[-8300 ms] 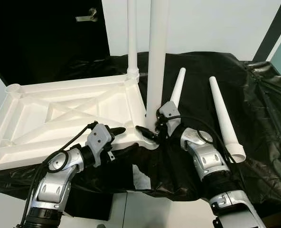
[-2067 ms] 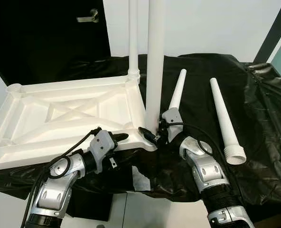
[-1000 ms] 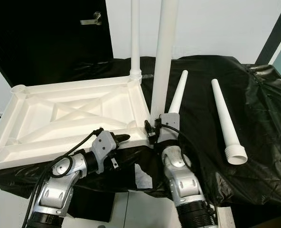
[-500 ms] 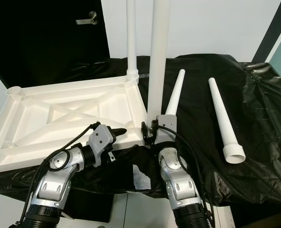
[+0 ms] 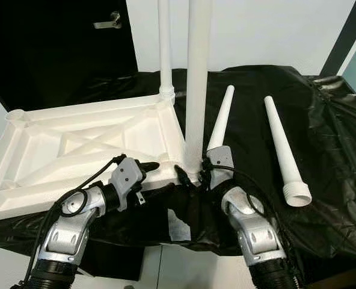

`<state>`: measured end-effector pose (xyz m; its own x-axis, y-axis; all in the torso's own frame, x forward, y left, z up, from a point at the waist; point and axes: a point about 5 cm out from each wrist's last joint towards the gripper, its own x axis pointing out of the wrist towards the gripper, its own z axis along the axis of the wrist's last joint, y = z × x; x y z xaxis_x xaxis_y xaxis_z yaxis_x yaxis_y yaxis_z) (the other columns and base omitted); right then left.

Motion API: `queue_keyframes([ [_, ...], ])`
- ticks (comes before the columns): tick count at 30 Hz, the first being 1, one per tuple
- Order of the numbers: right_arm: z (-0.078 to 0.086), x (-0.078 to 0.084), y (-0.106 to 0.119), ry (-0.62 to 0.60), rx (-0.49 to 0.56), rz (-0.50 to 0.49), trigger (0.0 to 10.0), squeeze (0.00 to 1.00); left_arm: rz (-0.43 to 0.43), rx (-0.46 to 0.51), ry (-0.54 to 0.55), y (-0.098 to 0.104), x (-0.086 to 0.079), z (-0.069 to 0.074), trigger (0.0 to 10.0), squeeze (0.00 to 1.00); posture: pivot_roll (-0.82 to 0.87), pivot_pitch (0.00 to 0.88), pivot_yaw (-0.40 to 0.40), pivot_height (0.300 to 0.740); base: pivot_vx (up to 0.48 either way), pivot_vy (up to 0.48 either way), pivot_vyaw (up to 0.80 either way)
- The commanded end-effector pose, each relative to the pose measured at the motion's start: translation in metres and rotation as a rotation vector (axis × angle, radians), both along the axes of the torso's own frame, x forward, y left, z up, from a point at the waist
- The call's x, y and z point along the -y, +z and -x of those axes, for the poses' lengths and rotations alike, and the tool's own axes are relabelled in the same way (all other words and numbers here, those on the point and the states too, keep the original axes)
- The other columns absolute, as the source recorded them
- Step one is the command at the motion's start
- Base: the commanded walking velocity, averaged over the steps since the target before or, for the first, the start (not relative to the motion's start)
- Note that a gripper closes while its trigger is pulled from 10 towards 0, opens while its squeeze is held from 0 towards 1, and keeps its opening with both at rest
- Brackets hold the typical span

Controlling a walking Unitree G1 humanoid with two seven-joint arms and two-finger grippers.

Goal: Building children table

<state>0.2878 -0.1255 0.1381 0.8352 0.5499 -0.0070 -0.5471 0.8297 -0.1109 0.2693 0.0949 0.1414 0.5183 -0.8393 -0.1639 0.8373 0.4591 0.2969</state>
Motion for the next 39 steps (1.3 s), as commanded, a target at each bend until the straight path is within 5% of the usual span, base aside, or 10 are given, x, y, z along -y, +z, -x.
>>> queue_keyframes([
  [1,-0.002,-0.001,0.0,0.051,0.002,-0.001,10.0,0.0,0.018,0.048,0.143,0.003,-0.004,-0.004,10.0,0.0,-0.03,0.0,0.032,0.74,0.0,0.0,0.0],
  [13,-0.017,-0.008,-0.001,0.146,0.017,0.1,10.0,0.0,-0.001,0.06,0.135,0.006,-0.007,-0.004,10.0,0.0,-0.01,0.0,0.025,0.74,0.0,0.0,0.0],
  [14,-0.021,-0.011,-0.003,0.145,0.024,0.125,3.3,0.0,-0.003,0.063,0.136,0.006,-0.007,-0.005,10.0,0.0,-0.02,0.0,0.026,0.74,0.0,0.0,0.0],
  [16,-0.021,-0.011,-0.003,0.145,0.024,0.125,3.3,0.0,-0.003,0.063,0.136,0.006,-0.007,-0.005,10.0,0.0,-0.02,0.0,0.026,0.74,0.0,0.0,0.0],
  [17,-0.022,-0.012,-0.005,0.15,0.023,0.136,0.0,0.0,0.0,0.063,0.135,0.006,-0.006,-0.005,10.0,0.0,-0.03,0.0,0.025,0.74,0.0,0.0,0.0],
  [31,-0.011,-0.021,-0.02,0.027,-0.039,0.087,0.0,0.0,-0.004,0.047,0.135,0.003,-0.007,-0.002,10.0,0.0,-0.03,0.0,0.032,0.74,0.0,0.0,0.0],
  [32,-0.008,-0.023,-0.027,-0.091,-0.086,0.052,5.4,0.0,-0.007,0.039,0.133,0.001,-0.006,0.0,10.0,0.0,-0.04,0.0,0.037,0.74,0.0,0.0,0.0],
  [33,-0.008,-0.023,-0.027,-0.091,-0.086,0.052,5.4,0.0,-0.007,0.039,0.133,0.001,-0.006,0.0,10.0,0.0,-0.04,0.0,0.037,0.74,0.0,0.0,0.0],
  [34,-0.007,-0.023,-0.029,-0.136,-0.096,0.043,10.0,0.0,-0.007,0.037,0.131,0.001,-0.006,0.0,10.0,0.0,-0.04,0.0,0.042,0.74,0.0,0.0,0.0],
  [39,-0.004,-0.022,-0.031,-0.254,-0.098,0.027,10.0,0.0,-0.006,0.035,0.124,0.001,-0.004,-0.001,10.0,0.0,-0.05,0.0,0.046,0.74,0.0,0.0,0.0],
])
